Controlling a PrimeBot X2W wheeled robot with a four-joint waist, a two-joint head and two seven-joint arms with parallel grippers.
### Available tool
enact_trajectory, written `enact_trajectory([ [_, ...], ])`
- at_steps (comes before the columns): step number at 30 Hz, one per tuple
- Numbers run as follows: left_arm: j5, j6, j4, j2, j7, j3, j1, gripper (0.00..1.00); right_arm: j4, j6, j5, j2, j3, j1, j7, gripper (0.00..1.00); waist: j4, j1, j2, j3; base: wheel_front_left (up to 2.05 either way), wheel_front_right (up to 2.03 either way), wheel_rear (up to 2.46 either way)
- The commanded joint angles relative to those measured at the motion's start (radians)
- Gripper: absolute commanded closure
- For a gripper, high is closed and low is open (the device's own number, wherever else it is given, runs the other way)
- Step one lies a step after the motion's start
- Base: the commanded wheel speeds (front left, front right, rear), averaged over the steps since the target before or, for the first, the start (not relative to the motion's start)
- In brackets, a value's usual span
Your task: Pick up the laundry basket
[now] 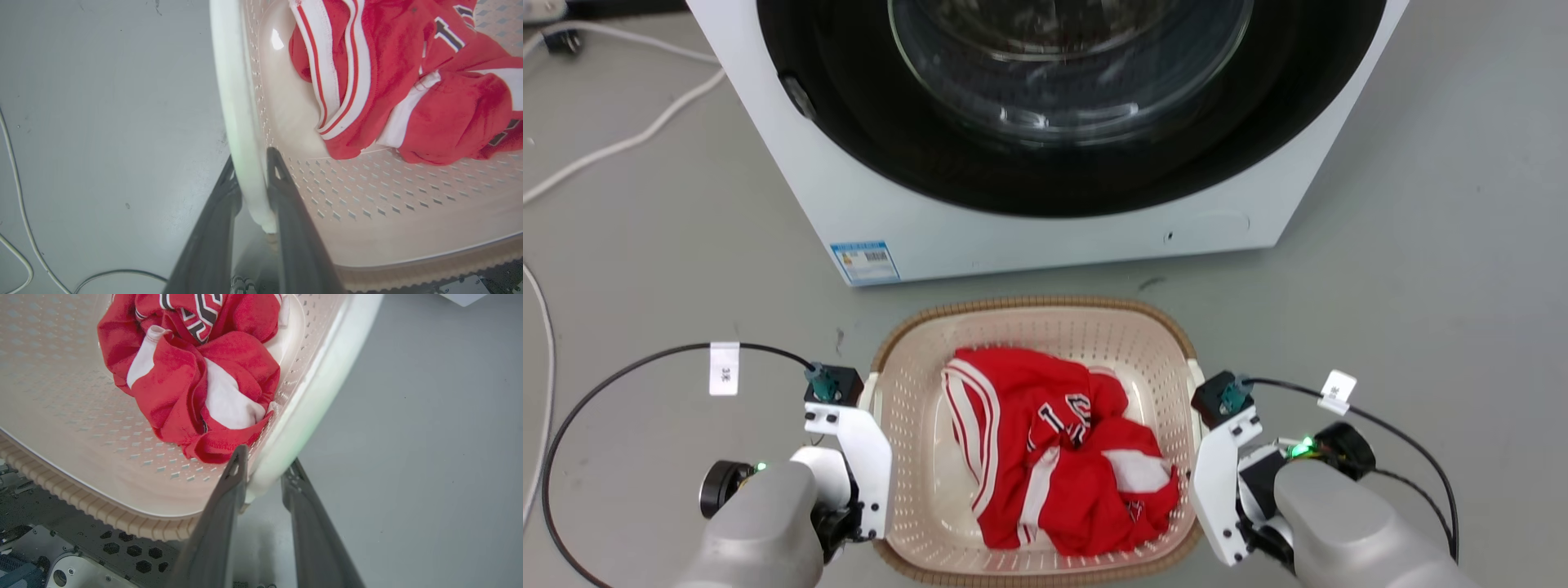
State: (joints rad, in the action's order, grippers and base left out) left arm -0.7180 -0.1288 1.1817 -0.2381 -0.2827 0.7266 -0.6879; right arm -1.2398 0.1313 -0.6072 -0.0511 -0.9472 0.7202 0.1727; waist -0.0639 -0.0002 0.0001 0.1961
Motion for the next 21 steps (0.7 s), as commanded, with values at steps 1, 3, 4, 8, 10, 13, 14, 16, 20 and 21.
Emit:
enact_trajectory([
  [1, 0.002, -0.001, -0.009, -0.001, -0.006, 0.01, 0.013, 1.0, 0.002, -0.001, 0.002, 0.002, -0.009, -0.01, 0.0, 1.0, 0.001, 0.0002, -0.0001, -0.029, 0.0, 0.0, 0.0],
  [3, -0.015, -0.002, -0.017, -0.006, -0.024, 0.025, 0.024, 1.0, 0.002, -0.001, -0.01, 0.001, -0.022, -0.022, 0.015, 1.0, 0.005, 0.0002, -0.0001, -0.053, 0.0, 0.0, 0.0],
  [4, -0.024, -0.002, -0.021, -0.009, -0.033, 0.032, 0.032, 1.0, 0.002, -0.001, -0.016, 0.001, -0.03, -0.029, 0.025, 1.0, 0.006, 0.0002, -0.0001, -0.065, 0.0, 0.0, 0.0],
  [8, -0.058, -0.002, -0.037, -0.02, -0.067, 0.062, 0.054, 1.0, 0.009, -0.001, -0.042, 0.001, -0.059, -0.049, 0.062, 1.0, 0.009, 0.0002, -0.0001, -0.106, 0.0, 0.0, 0.0],
  [10, -0.079, -0.002, -0.048, -0.02, -0.09, 0.077, 0.067, 1.0, 0.009, -0.001, -0.055, 0.001, -0.073, -0.054, 0.074, 1.0, 0.01, 0.0002, -0.0001, -0.123, 0.0, 0.0, 0.0],
  [13, -0.11, -0.002, -0.064, -0.024, -0.122, 0.098, 0.083, 1.0, 0.008, -0.001, -0.069, -0.002, -0.093, -0.06, 0.086, 1.0, 0.012, 0.0002, -0.0001, -0.146, 0.0, 0.0, 0.0],
  [14, -0.118, -0.002, -0.067, -0.026, -0.129, 0.105, 0.088, 1.0, 0.009, -0.001, -0.076, -0.004, -0.099, -0.062, 0.088, 1.0, 0.013, 0.0002, -0.0001, -0.153, 0.0, 0.0, 0.0],
  [16, -0.134, -0.002, -0.074, -0.03, -0.139, 0.119, 0.097, 1.0, 0.011, -0.001, -0.087, -0.007, -0.11, -0.069, 0.098, 1.0, 0.014, 0.0002, -0.0001, -0.166, 0.0, 0.0, 0.0],
  [20, -0.163, -0.002, -0.086, -0.037, -0.156, 0.143, 0.103, 1.0, 0.014, -0.001, -0.115, -0.015, -0.13, -0.073, 0.11, 1.0, 0.016, 0.0002, -0.0001, -0.182, 0.0, 0.0, 0.0],
  [21, -0.169, -0.002, -0.089, -0.039, -0.161, 0.15, 0.105, 1.0, 0.014, -0.001, -0.121, -0.016, -0.134, -0.075, 0.114, 1.0, 0.017, 0.0002, -0.0001, -0.185, 0.0, 0.0, 0.0],
])
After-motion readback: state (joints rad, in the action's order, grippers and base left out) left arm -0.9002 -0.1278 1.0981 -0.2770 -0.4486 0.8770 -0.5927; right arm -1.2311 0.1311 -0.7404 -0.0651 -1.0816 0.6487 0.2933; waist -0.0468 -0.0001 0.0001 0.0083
